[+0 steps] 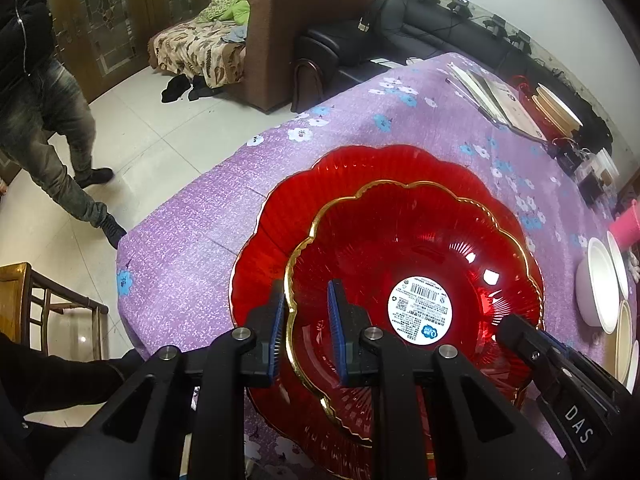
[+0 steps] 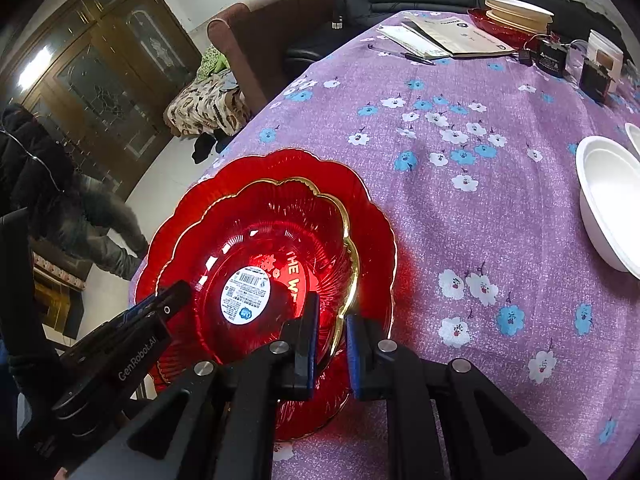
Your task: Organize plates and bowls
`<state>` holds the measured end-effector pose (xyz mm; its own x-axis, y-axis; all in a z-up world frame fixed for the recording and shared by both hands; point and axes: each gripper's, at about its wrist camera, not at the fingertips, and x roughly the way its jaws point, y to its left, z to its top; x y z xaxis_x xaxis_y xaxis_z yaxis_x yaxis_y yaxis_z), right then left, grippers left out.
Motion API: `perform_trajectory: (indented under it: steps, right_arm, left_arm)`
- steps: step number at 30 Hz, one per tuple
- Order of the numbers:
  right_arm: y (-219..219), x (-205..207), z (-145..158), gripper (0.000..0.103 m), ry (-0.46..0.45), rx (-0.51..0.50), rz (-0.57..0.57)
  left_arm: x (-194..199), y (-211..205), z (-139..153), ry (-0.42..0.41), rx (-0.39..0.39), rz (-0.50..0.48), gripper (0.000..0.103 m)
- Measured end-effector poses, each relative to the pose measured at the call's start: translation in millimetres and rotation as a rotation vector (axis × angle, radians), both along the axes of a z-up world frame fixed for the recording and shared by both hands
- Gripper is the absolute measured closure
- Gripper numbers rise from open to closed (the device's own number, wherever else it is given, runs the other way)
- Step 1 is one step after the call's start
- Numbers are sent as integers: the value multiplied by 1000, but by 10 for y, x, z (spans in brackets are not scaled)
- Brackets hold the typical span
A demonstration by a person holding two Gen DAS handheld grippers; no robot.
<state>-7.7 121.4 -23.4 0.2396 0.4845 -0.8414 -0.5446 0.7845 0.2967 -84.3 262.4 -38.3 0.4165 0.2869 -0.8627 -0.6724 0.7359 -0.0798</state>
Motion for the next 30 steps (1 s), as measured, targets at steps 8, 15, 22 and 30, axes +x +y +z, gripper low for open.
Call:
perform_trajectory:
  steps: [8,15,22,30]
  right_arm:
    - [-14,25,9,86,27,17,-6]
    - [-2,1,35,72,34,35,9]
    - [-112,-25,151,43,25,98,-5]
    - [-449,70,331,34,1,200,-97]
  left_arm:
    - [4,21,12,-6,-22,12,82]
    - [-33,12,101,-37,-43,2,59]
    - [-91,-8,264,-98,-5,36,38]
    - [-44,-193,448,-172,33,11,38]
